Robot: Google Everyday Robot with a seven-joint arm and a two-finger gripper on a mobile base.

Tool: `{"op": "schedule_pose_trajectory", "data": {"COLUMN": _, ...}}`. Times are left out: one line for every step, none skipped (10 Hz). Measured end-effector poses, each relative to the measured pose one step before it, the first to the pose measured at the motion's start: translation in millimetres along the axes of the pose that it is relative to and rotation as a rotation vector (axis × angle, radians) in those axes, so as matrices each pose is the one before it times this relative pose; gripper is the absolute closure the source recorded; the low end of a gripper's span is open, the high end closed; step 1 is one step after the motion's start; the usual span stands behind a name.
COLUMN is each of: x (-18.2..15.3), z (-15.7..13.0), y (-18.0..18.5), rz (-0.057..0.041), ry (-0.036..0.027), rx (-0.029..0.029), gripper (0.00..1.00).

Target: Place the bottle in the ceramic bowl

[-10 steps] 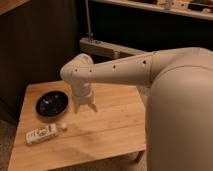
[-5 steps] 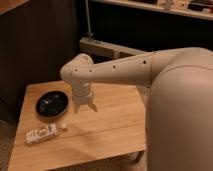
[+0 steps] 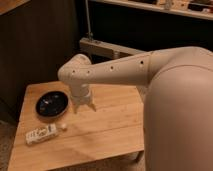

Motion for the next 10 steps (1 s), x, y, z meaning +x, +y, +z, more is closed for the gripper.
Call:
{"op": "schedule_pose_trajectory", "data": {"x": -1.53, "z": -1.01, "y": 8.04, "rz": -0.11777, "ry": -0.02223, "rx": -0.01797, "gripper": 0.35}}
{"op": "schedule_pose_trajectory", "data": {"x": -1.18, "z": 0.11, "y": 1.74, "rz": -0.08525, "ry": -0.01454, "rx": -0.01149, "gripper": 0.35}}
{"op": "schedule_pose_trajectory", "data": {"x": -2.78, "z": -0.26, "y": 7.55, "rz": -0.15712, "ry": -0.02822, "rx": -0.03234, "gripper": 0.35}}
{"op": "schedule_pose_trajectory", "data": {"x": -2.44, "z": -0.49, "y": 4.22, "rz": -0.11378, "ry": -0.02083, "rx": -0.02375, "gripper": 0.35}}
{"op": "schedule_pose_trajectory", "data": {"x": -2.93, "z": -0.72, "y": 4.79, "rz": -0.10136, "ry": -0.02021, "rx": -0.02094, "gripper": 0.35}}
{"op": "schedule_pose_trajectory", "data": {"x": -4.01, "z": -0.70, "y": 5.58, "rz": -0.11016, "ry": -0.02339, "rx": -0.01956, "gripper": 0.35}}
{"op": "schedule_pose_trajectory", "data": {"x": -1.69, "z": -0.51, "y": 1.69, "rz": -0.05064, "ry": -0.01141, "rx": -0.00777, "gripper": 0.35}}
{"op": "schedule_pose_trajectory", "data": {"x": -1.79, "z": -0.38, "y": 1.87, "rz": -0.04612, "ry": -0.01032, "rx": -0.00653, "gripper": 0.35}}
{"op": "schedule_pose_trajectory", "data": {"x": -1.57, "z": -0.19, "y": 1.55, "rz": -0.03019, "ry": -0.00728, "rx": -0.00442, "gripper": 0.35}}
{"op": "schedule_pose_trajectory", "data": {"x": -0.15, "z": -0.14, "y": 0.05, "rz": -0.00754, "ry": -0.00209, "rx": -0.00083, "gripper": 0.35}}
